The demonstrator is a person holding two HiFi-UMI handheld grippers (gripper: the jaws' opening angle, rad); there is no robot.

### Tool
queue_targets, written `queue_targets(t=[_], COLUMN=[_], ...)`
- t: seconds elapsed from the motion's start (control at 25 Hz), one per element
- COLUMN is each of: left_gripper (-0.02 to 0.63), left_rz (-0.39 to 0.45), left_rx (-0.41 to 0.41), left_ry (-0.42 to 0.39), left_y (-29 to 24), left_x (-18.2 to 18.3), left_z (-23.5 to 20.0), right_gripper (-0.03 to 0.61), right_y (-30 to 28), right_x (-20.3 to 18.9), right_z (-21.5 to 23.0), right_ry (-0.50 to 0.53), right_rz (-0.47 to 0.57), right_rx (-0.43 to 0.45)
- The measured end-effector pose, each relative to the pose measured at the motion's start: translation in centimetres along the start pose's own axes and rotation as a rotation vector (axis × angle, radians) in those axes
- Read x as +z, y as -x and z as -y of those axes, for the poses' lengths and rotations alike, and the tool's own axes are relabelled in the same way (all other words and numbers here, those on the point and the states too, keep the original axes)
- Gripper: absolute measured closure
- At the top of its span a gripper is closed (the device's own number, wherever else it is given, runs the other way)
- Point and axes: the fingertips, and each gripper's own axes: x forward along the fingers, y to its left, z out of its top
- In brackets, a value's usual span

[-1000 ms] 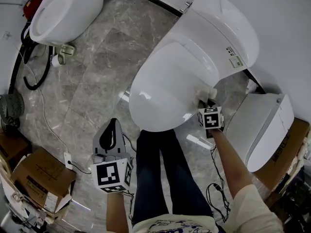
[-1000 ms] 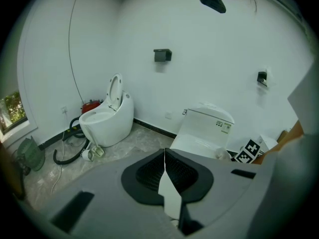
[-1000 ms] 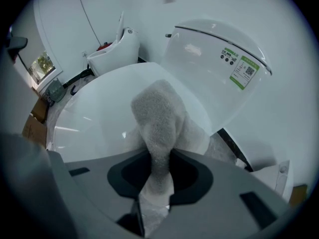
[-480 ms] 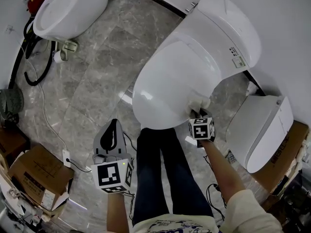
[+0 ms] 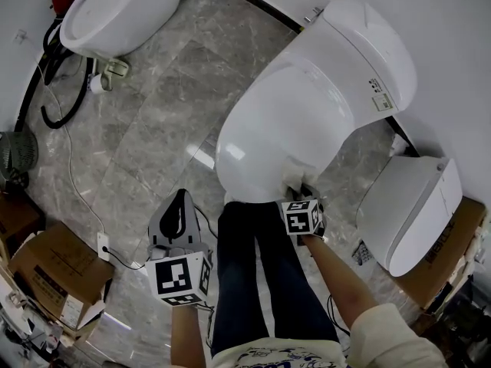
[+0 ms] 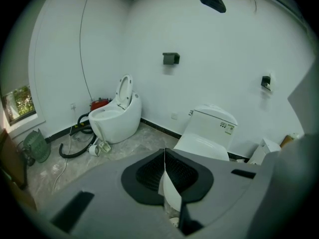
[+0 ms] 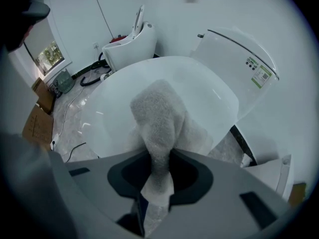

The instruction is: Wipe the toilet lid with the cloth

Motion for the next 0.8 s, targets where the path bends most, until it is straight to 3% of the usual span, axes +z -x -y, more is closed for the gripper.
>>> queue_targets(t=[0.8], left_gripper=[0.603], left_rz=[0.008], left_rx=[0.065], left_ry=[0.048], left_y=[2.4], left_x=[-1.3], left_z=[-4.2], right_gripper=[0.489], right_y=[0.3], right_x=[0.9], right_z=[-7.7], right_ry=[0.055], right_rz=[-0.020], right_rx=[0.032])
